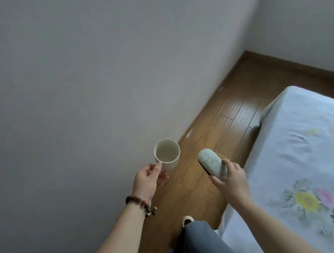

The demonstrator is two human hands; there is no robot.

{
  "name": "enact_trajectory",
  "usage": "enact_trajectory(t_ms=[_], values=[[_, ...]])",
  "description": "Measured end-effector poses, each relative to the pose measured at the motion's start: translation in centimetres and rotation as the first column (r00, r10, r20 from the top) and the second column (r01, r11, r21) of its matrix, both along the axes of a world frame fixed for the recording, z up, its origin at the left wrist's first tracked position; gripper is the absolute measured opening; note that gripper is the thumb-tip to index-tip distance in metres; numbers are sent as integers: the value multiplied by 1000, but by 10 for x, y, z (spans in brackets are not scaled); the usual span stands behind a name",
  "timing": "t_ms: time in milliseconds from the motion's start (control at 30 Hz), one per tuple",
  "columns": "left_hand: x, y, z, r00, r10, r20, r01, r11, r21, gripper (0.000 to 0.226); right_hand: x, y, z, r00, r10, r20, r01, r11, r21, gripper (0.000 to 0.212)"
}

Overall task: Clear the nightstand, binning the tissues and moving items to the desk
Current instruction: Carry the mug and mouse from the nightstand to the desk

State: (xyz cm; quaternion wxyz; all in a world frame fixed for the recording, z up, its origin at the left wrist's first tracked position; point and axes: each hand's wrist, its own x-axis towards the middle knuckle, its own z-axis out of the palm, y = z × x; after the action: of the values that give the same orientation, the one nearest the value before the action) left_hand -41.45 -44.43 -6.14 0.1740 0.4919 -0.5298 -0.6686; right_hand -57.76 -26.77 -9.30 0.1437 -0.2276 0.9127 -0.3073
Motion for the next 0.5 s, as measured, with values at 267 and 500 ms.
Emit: enact_trajectory(t_ms=[267, 500], values=[[-180, -61, -19, 963, -270, -23, 271, 961, 51, 19, -130, -20, -10, 955, -297, 0, 297, 954, -41, 68], [-382, -111, -15, 879, -476, 11, 476, 879, 32, 21, -303, -46, 4, 885, -464, -24, 463, 885, -51, 64]])
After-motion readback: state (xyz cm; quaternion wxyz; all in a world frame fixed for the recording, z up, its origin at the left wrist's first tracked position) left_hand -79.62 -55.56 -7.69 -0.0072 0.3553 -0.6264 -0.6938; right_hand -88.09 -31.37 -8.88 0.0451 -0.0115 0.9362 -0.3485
